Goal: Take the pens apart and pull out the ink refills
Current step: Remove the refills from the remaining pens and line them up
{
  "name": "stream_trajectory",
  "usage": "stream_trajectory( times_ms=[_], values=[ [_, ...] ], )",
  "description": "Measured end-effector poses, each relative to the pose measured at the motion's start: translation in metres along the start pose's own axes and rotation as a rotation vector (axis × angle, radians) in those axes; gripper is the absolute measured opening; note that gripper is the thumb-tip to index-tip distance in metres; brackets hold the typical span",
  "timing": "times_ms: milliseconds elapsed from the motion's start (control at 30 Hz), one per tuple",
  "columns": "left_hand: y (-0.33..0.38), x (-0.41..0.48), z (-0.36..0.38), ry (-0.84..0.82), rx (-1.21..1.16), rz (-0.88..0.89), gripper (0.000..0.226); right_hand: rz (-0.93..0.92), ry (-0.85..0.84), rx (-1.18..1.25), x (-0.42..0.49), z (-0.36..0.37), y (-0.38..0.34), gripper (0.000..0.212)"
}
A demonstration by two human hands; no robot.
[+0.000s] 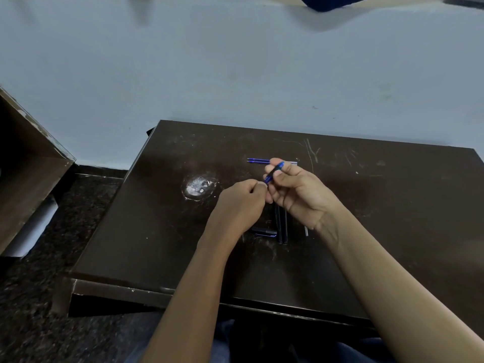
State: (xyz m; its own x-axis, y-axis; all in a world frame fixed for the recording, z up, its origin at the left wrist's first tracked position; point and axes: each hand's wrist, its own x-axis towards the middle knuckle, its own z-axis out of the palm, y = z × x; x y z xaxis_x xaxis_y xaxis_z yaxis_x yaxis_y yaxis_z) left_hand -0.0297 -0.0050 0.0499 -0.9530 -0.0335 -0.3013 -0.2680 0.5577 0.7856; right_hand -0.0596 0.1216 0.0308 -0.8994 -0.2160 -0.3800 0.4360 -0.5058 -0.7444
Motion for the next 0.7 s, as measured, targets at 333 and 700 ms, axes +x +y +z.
stream_trajectory(
  times_ms=[333,700],
  values=[
    [-0.001,-0.003,-0.002,-0.017,0.033,-0.010,0.030,-0.267,0.352,0.297,0.014,-0.030,-0.019,0.027],
    [-0.005,-0.002,-0.008,0.082,0.045,-0.039,0.028,-0.240,0.543,0.382,0.017,-0.039,-0.015,0.017]
  ],
)
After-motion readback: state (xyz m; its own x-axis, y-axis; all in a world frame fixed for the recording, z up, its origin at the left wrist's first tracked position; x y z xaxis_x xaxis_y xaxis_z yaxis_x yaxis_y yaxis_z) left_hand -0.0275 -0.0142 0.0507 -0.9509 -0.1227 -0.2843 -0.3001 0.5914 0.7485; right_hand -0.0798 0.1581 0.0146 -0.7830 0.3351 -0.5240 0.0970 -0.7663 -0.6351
